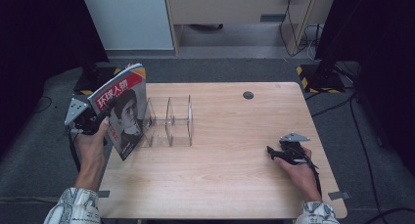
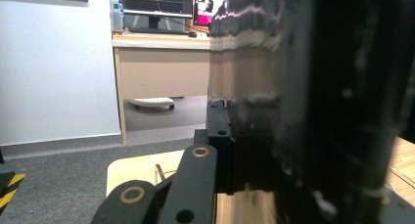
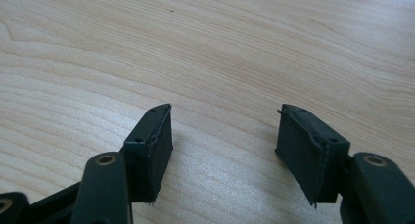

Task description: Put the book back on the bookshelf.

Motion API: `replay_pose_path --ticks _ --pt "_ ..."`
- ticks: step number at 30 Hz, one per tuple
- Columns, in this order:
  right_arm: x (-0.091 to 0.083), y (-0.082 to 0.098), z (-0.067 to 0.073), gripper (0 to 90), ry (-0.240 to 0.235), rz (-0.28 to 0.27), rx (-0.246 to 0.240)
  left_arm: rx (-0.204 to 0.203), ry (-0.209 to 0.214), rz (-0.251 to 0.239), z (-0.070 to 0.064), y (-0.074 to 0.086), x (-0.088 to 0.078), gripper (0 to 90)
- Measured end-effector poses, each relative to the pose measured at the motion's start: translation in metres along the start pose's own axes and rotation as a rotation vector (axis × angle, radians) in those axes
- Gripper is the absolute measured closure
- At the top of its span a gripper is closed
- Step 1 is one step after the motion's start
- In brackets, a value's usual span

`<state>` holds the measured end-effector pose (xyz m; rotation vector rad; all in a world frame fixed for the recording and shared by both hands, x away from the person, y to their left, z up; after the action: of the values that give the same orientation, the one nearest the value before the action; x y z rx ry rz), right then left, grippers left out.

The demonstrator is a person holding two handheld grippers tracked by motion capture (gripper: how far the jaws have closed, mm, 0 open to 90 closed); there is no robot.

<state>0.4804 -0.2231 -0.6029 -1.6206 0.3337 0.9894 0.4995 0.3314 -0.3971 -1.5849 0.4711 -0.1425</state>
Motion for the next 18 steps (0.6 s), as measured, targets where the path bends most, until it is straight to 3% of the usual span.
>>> replay_pose_path --ticks 18 --pt "0.0 0.0 0.001 38.1 -0.001 0.003 0.004 -0.031 -0.008 0.003 -0.001 0.019 -0.016 85.3"
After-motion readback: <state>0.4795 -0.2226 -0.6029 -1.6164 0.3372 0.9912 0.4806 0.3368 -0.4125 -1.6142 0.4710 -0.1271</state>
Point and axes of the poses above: each handheld gripper's, and its own axes: x roughly forward along the jaws, y roughly out of its underside, z roughly to its left, the point moved 10 cm from there along x, roughly forward along the jaws, and after that the axes turned 7 degrees about z, right-handed, at the moved point
